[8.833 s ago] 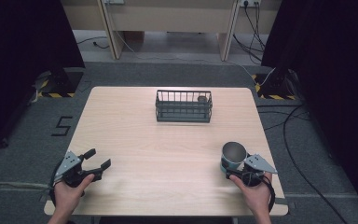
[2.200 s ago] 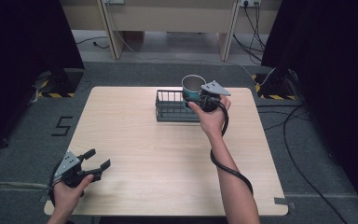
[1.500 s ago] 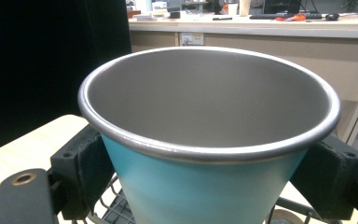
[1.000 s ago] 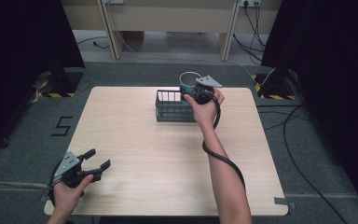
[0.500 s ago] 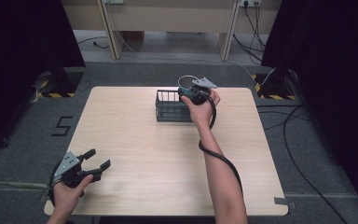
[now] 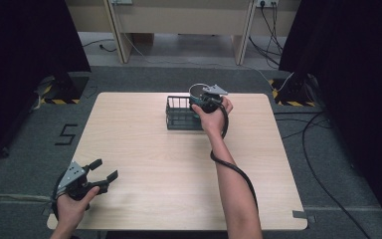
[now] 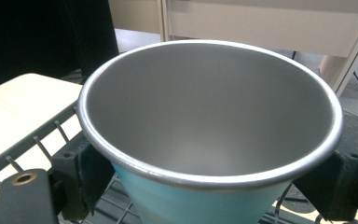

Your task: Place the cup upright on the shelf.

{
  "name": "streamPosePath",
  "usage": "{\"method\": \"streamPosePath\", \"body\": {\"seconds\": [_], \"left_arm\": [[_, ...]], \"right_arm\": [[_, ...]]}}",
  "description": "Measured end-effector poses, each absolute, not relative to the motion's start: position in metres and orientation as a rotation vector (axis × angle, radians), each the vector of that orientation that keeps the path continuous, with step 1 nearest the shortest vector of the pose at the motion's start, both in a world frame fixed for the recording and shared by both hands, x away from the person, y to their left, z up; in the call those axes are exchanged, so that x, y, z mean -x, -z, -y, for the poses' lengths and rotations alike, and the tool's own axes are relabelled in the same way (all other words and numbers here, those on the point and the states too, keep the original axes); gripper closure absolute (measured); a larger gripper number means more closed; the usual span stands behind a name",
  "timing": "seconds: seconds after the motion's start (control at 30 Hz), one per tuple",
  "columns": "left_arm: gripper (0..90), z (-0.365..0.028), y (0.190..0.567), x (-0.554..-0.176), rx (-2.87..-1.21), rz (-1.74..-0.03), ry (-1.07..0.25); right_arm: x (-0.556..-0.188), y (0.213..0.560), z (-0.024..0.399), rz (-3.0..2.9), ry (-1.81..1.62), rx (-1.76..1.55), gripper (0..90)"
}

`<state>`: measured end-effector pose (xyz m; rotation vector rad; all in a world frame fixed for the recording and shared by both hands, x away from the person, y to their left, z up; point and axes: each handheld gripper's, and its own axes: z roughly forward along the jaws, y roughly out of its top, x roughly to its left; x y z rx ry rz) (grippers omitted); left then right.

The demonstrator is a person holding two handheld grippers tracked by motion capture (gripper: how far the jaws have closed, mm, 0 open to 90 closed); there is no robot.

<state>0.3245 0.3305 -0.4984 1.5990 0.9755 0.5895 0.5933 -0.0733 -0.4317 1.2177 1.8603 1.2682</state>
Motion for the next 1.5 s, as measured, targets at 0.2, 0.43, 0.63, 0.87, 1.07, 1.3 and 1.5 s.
{"method": "streamPosePath", "body": {"seconds": [0.2, 0.43, 0.63, 0.87, 1.07, 1.3, 1.5], "left_arm": [[16.6, -0.331, 0.498, -0.325, -1.599, -0.976, -0.589], [16.6, -0.331, 0.499, -0.325, -1.599, -0.977, -0.588], [16.6, -0.330, 0.499, -0.325, -1.601, -0.976, -0.585], [16.6, -0.329, 0.499, -0.325, -1.603, -0.976, -0.584], [16.5, -0.329, 0.499, -0.325, -1.605, -0.975, -0.584], [16.5, -0.329, 0.499, -0.325, -1.604, -0.975, -0.585], [16.5, -0.329, 0.499, -0.325, -1.606, -0.973, -0.587]], "right_arm": [[-0.594, 0.435, 0.071, -1.880, -1.234, -1.212, 14.1], [-0.593, 0.435, 0.070, -1.868, -1.246, -1.206, 13.1], [-0.588, 0.437, 0.072, -1.866, -1.268, -1.211, 12.4], [-0.580, 0.441, 0.077, -1.864, -1.295, -1.225, 12.4], [-0.574, 0.439, 0.080, -1.864, -1.295, -1.219, 12.3], [-0.566, 0.438, 0.085, -1.867, -1.292, -1.220, 12.3], [-0.559, 0.437, 0.090, -1.870, -1.296, -1.209, 11.9]]}}
